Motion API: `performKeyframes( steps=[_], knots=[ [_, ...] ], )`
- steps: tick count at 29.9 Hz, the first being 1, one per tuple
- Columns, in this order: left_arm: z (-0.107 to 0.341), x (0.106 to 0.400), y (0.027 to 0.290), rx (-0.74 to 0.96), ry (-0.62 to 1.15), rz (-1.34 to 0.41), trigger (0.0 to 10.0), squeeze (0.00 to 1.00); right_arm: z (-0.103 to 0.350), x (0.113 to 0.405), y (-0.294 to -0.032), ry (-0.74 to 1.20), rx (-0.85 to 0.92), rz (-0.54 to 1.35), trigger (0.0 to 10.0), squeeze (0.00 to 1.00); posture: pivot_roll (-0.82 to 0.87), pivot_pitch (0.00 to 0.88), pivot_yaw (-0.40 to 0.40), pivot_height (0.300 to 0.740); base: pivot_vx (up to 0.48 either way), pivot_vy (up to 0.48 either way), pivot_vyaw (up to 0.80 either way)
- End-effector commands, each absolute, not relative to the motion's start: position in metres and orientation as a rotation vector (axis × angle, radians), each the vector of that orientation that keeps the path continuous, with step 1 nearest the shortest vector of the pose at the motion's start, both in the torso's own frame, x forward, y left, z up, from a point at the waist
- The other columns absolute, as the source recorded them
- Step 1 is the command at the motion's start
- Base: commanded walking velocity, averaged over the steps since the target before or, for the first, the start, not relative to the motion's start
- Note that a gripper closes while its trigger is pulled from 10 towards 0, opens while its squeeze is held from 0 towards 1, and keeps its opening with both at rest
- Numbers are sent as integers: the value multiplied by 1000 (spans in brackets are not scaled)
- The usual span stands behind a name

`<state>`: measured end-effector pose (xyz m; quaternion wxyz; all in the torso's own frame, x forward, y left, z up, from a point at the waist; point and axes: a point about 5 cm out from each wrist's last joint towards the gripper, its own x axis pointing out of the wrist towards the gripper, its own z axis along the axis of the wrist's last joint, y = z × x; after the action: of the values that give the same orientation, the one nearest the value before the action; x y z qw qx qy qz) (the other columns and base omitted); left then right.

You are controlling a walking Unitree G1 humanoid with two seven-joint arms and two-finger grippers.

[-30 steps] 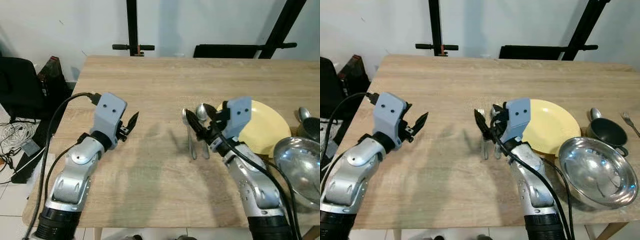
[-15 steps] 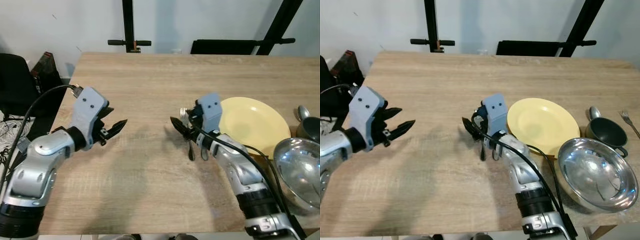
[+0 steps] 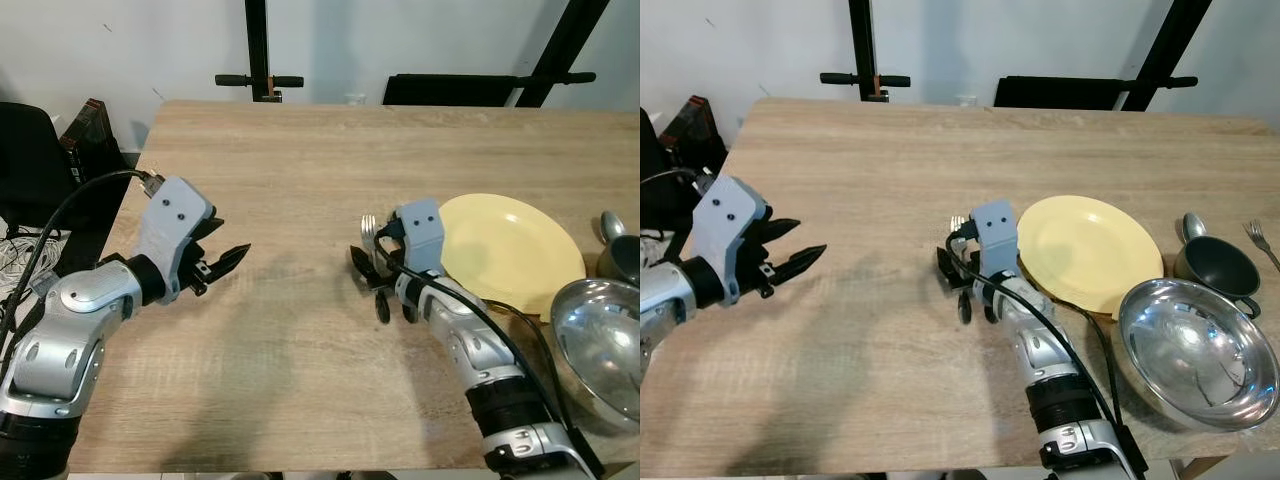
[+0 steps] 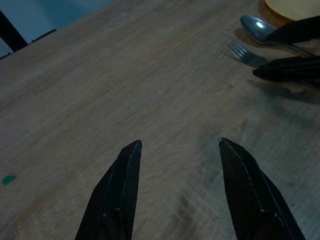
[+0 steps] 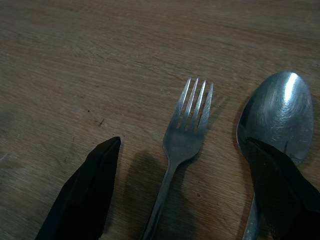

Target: Setting the table

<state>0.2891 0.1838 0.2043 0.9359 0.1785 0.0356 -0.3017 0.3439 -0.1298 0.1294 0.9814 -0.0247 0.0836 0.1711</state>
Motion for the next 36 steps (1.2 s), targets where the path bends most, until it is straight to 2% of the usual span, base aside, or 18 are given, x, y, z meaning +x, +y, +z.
performKeyframes(
  steps=[1,5,8,9,10,11,13,18,19,20,21,22,26,27,36],
  knots=[
    [201,286,180,360,83,-635,10000,0,115,339,-132,219,-39,333,10000,0,-58,79,34,740,0,0,0],
    [201,286,179,359,85,-633,10000,0,109,335,-130,237,-43,349,10000,0,-58,78,33,740,0,0,0],
    [200,286,178,356,85,-628,10000,0,98,329,-128,279,-60,368,6980,0,-58,73,30,740,0,0,0],
    [200,286,178,356,85,-628,10000,0,98,329,-128,279,-60,368,6980,0,-58,73,30,740,0,0,0],
    [200,286,178,355,85,-627,10000,0,95,328,-127,288,-64,373,5255,0,-56,73,30,740,0,0,0],
    [200,286,178,354,85,-625,10000,0,91,326,-126,299,-65,381,4863,0,-55,72,28,740,0,0,0],
    [199,286,178,352,85,-622,10000,0,86,322,-125,315,-77,399,3216,0,-55,72,28,740,0,0,0],
    [199,285,177,348,86,-616,10000,0,78,318,-124,322,-150,421,3804,0,-55,70,25,740,0,0,0],
    [199,286,177,347,86,-615,10000,0,76,318,-124,322,-179,425,3216,0,-55,70,25,740,0,0,0],
    [199,286,177,347,86,-615,10000,0,76,318,-124,322,-179,425,3216,0,-55,70,25,740,0,0,0],
    [198,286,176,346,86,-613,10000,0,75,317,-125,318,-217,430,2667,0,-55,68,23,740,0,0,0],
    [198,286,176,345,86,-612,10000,0,73,316,-125,315,-235,440,2980,0,-54,68,23,740,0,0,0],
    [198,286,176,345,86,-611,10000,0,73,316,-124,313,-244,447,2980,0,-54,68,23,740,0,0,0],
    [197,286,176,343,87,-607,10000,0,74,316,-125,298,-246,442,0,0,-54,66,21,740,0,0,0],
    [195,287,175,338,90,-596,10000,0,78,321,-129,281,-210,418,0,0,-56,68,20,740,0,0,0]
  ],
)
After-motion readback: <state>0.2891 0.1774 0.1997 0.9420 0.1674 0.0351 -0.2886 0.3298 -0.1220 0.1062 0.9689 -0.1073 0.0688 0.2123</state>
